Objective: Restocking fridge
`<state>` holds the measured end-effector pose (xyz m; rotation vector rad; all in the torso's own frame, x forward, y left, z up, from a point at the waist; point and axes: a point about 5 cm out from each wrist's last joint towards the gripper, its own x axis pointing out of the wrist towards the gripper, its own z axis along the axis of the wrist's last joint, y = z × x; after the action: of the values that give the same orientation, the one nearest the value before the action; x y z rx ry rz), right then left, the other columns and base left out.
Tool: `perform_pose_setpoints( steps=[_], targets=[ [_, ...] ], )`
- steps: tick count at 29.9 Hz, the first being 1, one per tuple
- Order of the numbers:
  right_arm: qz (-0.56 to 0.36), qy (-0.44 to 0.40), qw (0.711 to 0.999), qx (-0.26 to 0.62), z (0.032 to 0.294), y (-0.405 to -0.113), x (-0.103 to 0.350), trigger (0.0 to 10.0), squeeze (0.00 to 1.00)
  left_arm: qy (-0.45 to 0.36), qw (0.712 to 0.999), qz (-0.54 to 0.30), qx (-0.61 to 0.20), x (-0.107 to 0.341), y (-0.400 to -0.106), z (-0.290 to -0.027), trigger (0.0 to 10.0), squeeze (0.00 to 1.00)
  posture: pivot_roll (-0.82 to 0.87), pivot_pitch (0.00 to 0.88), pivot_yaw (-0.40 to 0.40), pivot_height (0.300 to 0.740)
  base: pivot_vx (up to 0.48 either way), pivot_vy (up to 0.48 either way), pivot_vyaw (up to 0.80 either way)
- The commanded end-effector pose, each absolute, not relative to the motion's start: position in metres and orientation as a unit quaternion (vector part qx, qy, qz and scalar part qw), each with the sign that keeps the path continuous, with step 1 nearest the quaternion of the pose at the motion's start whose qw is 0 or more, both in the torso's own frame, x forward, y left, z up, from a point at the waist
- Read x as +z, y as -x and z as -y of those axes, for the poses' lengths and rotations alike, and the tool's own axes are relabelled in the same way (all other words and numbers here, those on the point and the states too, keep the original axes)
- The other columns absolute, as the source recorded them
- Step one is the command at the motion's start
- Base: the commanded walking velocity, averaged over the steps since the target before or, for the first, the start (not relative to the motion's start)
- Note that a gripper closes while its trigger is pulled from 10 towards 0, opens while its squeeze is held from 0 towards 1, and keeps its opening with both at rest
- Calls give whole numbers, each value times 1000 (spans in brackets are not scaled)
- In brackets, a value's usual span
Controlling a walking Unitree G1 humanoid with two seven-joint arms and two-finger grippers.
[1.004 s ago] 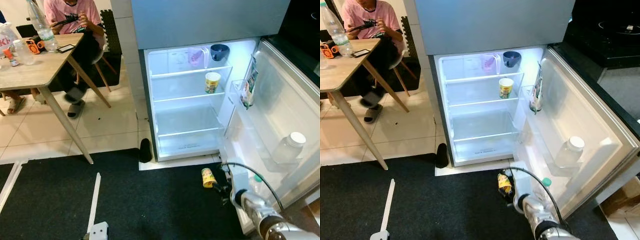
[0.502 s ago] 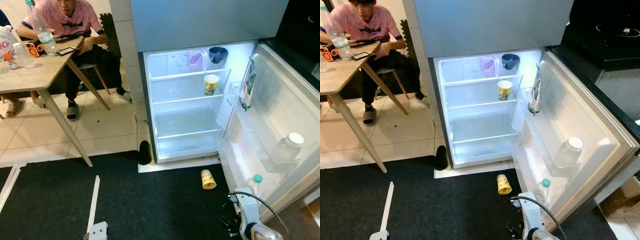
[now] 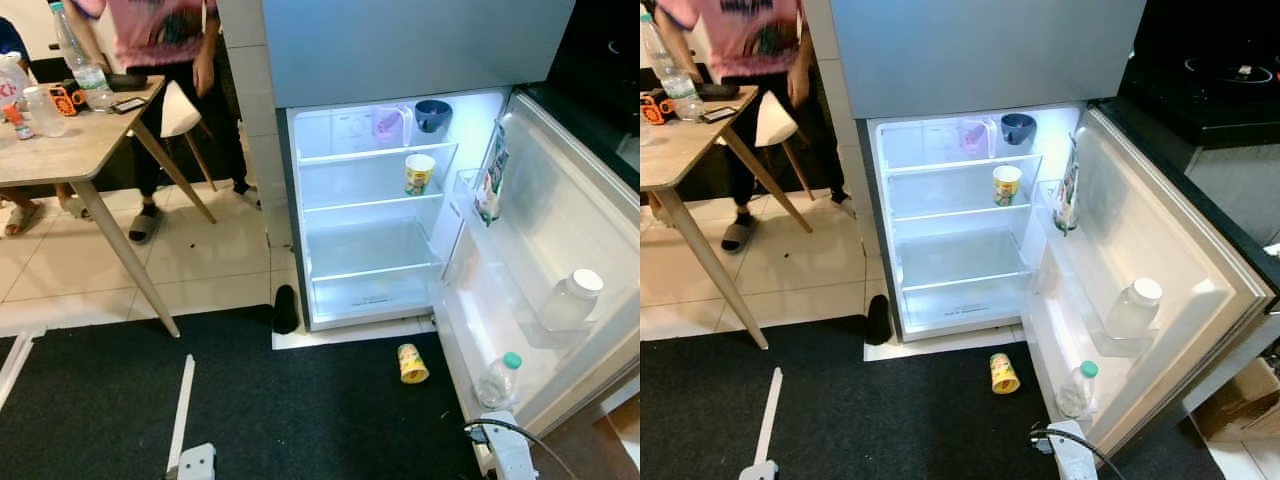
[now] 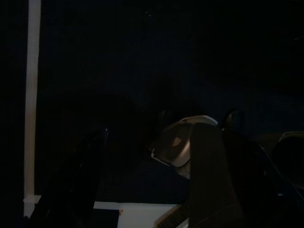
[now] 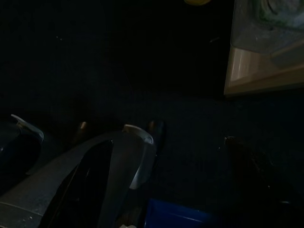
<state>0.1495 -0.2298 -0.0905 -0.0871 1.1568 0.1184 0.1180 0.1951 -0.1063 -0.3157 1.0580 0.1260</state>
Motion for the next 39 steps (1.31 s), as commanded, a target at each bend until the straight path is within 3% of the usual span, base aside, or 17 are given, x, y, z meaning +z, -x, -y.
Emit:
perform_pose_setpoints(
  steps=[1,22,39],
  targets=[
    [-542,45,838,55,230,-154,-89,10000,0,151,847,-506,60,-107,-117,-193,10000,0,-21,0,-7,740,0,0,0],
    [-561,55,823,67,223,-140,-96,10000,0,143,844,-514,55,-109,-111,-194,10000,0,-25,0,8,740,0,0,0],
    [-554,74,826,73,224,-152,-91,10000,0,152,853,-496,56,-104,-129,-190,10000,0,-24,0,-13,740,0,0,0]
  ],
)
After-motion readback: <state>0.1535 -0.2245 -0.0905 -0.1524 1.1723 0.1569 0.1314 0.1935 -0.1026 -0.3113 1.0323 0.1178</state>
